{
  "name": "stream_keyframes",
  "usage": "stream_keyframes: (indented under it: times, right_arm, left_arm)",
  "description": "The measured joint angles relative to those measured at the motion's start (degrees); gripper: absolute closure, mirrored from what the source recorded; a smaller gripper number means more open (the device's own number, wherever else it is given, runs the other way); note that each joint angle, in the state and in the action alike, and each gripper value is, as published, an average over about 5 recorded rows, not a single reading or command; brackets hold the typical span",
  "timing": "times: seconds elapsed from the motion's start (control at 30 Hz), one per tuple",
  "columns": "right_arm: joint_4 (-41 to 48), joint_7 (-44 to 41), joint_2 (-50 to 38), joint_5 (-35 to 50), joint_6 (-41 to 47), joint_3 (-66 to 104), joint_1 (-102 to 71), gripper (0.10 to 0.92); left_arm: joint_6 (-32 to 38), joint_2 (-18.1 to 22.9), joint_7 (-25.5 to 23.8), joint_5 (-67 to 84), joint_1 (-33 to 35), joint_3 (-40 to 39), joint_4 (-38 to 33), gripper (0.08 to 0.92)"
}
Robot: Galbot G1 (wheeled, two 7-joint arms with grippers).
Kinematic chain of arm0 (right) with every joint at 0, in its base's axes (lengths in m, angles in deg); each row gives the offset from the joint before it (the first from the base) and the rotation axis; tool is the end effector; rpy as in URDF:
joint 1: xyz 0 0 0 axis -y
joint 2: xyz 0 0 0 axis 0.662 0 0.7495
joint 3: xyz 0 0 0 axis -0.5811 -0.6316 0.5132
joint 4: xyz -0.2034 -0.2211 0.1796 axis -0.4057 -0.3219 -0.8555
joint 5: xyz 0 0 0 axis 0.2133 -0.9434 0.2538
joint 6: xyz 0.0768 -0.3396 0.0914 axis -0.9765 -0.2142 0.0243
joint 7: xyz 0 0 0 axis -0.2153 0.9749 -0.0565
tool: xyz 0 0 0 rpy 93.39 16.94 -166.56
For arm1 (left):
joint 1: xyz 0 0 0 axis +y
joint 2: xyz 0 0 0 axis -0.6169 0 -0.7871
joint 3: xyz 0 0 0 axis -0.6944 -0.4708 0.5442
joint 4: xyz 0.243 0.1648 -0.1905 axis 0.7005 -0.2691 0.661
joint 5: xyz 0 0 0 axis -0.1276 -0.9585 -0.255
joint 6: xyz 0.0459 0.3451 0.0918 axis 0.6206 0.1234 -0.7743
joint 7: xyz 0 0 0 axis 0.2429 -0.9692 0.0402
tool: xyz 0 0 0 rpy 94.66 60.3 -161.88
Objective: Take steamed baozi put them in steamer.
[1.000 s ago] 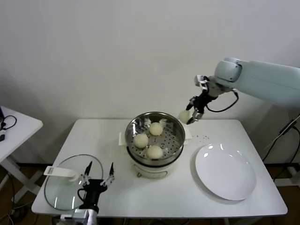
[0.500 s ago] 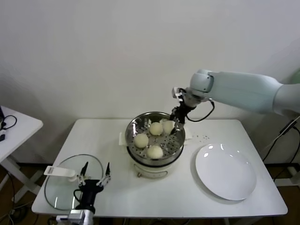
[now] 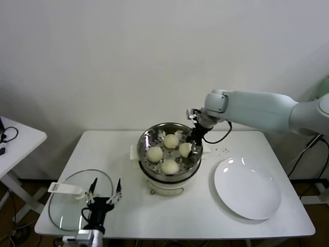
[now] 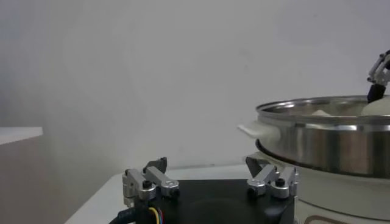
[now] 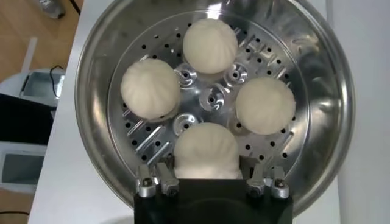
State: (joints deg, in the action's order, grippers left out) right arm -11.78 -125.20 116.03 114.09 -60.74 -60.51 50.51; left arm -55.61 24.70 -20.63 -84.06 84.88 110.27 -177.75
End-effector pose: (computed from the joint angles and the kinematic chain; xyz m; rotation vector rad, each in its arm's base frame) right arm 0.5907 0.0279 -0.0996 1.4309 -1.4256 1.1422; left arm 0.1627 0.0275 -0.3647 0.0247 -3.0606 -0.1230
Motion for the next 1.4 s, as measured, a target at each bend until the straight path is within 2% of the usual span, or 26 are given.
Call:
stream_keyframes:
  times: [0.5, 0.7, 0.8, 1.17, 1.4]
  right_arm:
    - [0.90, 0.59, 0.60, -1.03, -0.15, 0.06, -1.98, 0.330]
    - [0.85, 1.07, 0.68, -1.12, -0.33, 0.29, -2.28, 0.231]
    - [0.61, 1.09, 0.46, -1.04, -0.45, 0.36, -2.19, 0.206]
    - [-1.39, 0.80, -1.81, 0.40, -1.29, 2.25, 0.03, 0.203]
    - [-4.87, 2.23, -6.25, 0.76, -1.37, 5.34, 1.97, 0.203]
  left_arm:
    - [-0.03, -0.14, -0.05, 0.31, -0.01, -0.18, 0.17, 0.177]
    - [0.12, -0.14, -0.05, 0.30, 0.13, -0.14, 0.37, 0.177]
    - [0.15, -0.14, -0.05, 0.31, 0.12, -0.09, 0.39, 0.177]
    - [0.31, -0.15, -0.04, 0.28, 0.17, -0.17, 0.68, 0.177]
    - [0.02, -0.21, 0.04, 0.37, -0.13, -0.68, 0.51, 0.177]
